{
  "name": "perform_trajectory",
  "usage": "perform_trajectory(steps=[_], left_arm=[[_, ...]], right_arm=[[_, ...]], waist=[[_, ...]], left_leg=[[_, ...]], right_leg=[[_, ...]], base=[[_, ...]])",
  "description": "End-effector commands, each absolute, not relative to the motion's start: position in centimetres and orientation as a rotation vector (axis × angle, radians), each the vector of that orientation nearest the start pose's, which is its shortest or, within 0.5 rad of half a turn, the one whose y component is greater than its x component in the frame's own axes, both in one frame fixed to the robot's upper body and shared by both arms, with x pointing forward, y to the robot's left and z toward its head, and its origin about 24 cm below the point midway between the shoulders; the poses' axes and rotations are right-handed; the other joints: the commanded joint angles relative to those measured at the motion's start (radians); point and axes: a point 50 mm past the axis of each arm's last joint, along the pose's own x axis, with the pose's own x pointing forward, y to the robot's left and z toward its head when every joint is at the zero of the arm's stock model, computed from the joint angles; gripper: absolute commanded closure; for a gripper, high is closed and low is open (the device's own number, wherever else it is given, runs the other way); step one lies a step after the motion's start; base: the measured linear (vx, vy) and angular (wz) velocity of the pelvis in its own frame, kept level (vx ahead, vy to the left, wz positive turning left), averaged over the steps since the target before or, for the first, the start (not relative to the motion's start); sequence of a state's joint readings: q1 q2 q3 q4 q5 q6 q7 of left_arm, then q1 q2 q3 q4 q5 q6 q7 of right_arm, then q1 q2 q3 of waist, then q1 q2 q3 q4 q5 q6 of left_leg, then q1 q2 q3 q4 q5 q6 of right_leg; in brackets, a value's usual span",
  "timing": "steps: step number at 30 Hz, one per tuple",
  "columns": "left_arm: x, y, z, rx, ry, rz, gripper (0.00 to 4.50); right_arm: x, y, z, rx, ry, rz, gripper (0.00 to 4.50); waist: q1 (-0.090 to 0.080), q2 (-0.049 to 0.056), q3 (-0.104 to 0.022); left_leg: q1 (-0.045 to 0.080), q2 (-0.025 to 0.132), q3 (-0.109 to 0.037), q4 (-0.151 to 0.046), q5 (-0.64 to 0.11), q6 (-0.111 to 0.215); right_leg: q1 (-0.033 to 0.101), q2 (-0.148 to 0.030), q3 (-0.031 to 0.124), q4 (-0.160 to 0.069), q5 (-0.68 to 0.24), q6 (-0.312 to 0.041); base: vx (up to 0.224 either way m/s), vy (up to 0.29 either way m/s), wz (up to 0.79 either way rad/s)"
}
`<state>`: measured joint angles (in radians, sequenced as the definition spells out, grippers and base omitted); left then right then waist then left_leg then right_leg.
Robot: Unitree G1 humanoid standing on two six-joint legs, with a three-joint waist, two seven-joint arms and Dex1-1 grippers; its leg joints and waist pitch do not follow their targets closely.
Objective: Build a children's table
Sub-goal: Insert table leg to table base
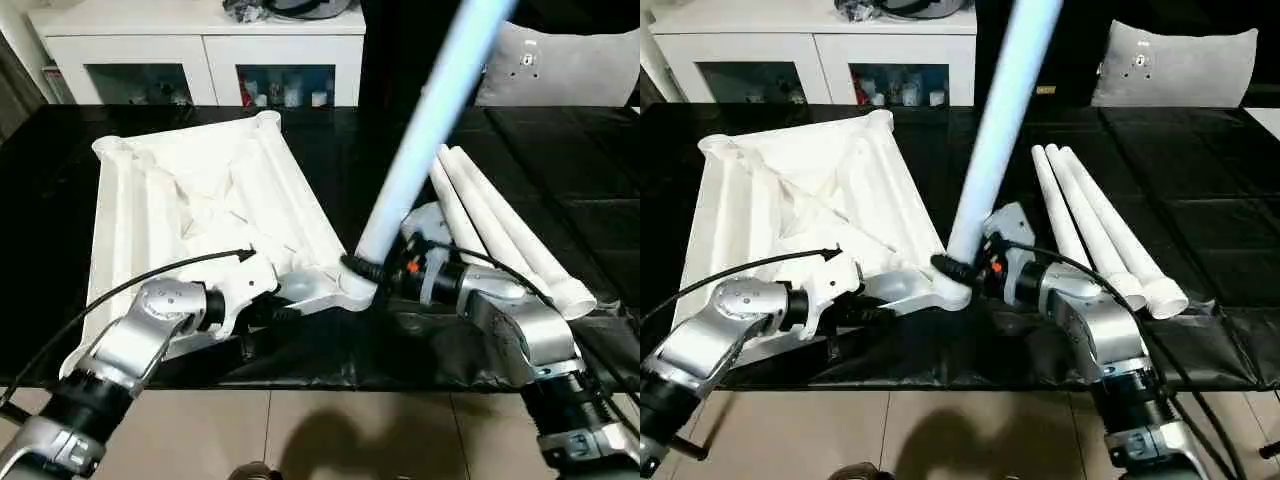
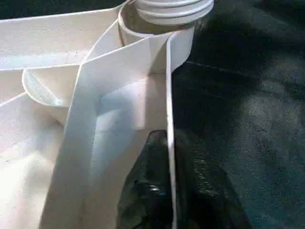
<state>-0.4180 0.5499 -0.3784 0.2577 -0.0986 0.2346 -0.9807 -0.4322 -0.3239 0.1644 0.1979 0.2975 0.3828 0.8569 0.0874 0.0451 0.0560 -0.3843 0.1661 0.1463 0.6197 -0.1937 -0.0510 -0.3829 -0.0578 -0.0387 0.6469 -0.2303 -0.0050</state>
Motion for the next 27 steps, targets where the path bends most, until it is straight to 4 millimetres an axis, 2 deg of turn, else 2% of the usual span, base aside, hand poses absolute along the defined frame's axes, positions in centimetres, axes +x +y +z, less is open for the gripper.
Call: perform_trajectory(steps=[1,5,7,12,14,17,18,21,27], left_arm=[[28.8,15.8,4.3,0.496,0.512,-1.178,4.48],[28.9,15.4,4.8,0.507,0.458,-1.218,4.50],[28.6,14.8,5.3,0.516,0.401,-1.303,4.50],[28.0,14.1,5.2,0.564,0.394,-1.408,4.50],[28.1,13.7,5.1,0.568,0.382,-1.419,4.50],[28.7,13.6,5.1,0.594,0.370,-1.388,4.50],[28.9,13.6,5.1,0.597,0.369,-1.381,4.50],[29.1,13.7,5.0,0.583,0.371,-1.370,4.50],[28.9,14.0,4.8,0.561,0.387,-1.399,4.50]], right_arm=[[30.7,-12.0,8.5,-0.065,0.237,1.058,2.59],[30.9,-12.0,8.4,-0.080,0.251,1.055,2.59],[31.2,-11.9,8.2,-0.107,0.267,1.052,2.59],[31.3,-11.9,7.8,-0.126,0.308,1.082,2.59],[31.1,-11.9,7.5,-0.131,0.323,1.092,2.59],[30.8,-11.9,7.3,-0.130,0.334,1.105,2.59],[30.7,-11.9,7.2,-0.130,0.337,1.108,2.59],[30.5,-12.0,6.9,-0.122,0.358,1.116,2.59],[30.7,-12.3,5.7,-0.118,0.407,1.102,2.59]], waist=[[-0.001,-0.004,-0.067],[-0.001,-0.003,-0.068],[-0.002,-0.003,-0.068],[0.002,-0.003,-0.069],[0.002,-0.007,-0.069],[0.006,-0.005,-0.067],[0.008,-0.001,-0.067],[0.011,-0.002,-0.067],[0.015,-0.002,-0.070]], left_leg=[[0.015,0.053,-0.009,-0.080,-0.135,0.009],[0.014,0.054,-0.009,-0.079,-0.130,0.010],[0.014,0.053,-0.009,-0.079,-0.128,0.009],[0.015,0.056,-0.008,-0.079,-0.116,0.020],[0.015,0.055,-0.006,-0.078,-0.124,0.020],[0.019,0.057,-0.006,-0.080,-0.149,0.011],[0.019,0.057,-0.008,-0.081,-0.151,0.007],[0.021,0.058,-0.007,-0.083,-0.179,-0.004],[0.017,0.057,-0.007,-0.082,-0.159,0.000]], right_leg=[[0.044,-0.081,0.046,-0.074,-0.026,-0.243],[0.044,-0.082,0.045,-0.072,-0.020,-0.247],[0.044,-0.081,0.044,-0.072,-0.019,-0.251],[0.043,-0.081,0.043,-0.068,0.023,-0.255],[0.044,-0.082,0.045,-0.070,0.011,-0.255],[0.041,-0.083,0.045,-0.074,-0.030,-0.251],[0.041,-0.084,0.045,-0.074,-0.035,-0.249],[0.040,-0.085,0.046,-0.076,-0.057,-0.247],[0.041,-0.086,0.044,-0.072,-0.015,-0.251]], base=[[0.000,0.000,0.00],[0.000,0.000,0.00],[0.000,0.000,0.00],[0.000,0.000,0.00],[0.000,0.000,0.00],[0.000,0.000,0.00],[0.000,0.000,0.00],[0.000,0.000,0.00],[0.000,0.000,0.00]])
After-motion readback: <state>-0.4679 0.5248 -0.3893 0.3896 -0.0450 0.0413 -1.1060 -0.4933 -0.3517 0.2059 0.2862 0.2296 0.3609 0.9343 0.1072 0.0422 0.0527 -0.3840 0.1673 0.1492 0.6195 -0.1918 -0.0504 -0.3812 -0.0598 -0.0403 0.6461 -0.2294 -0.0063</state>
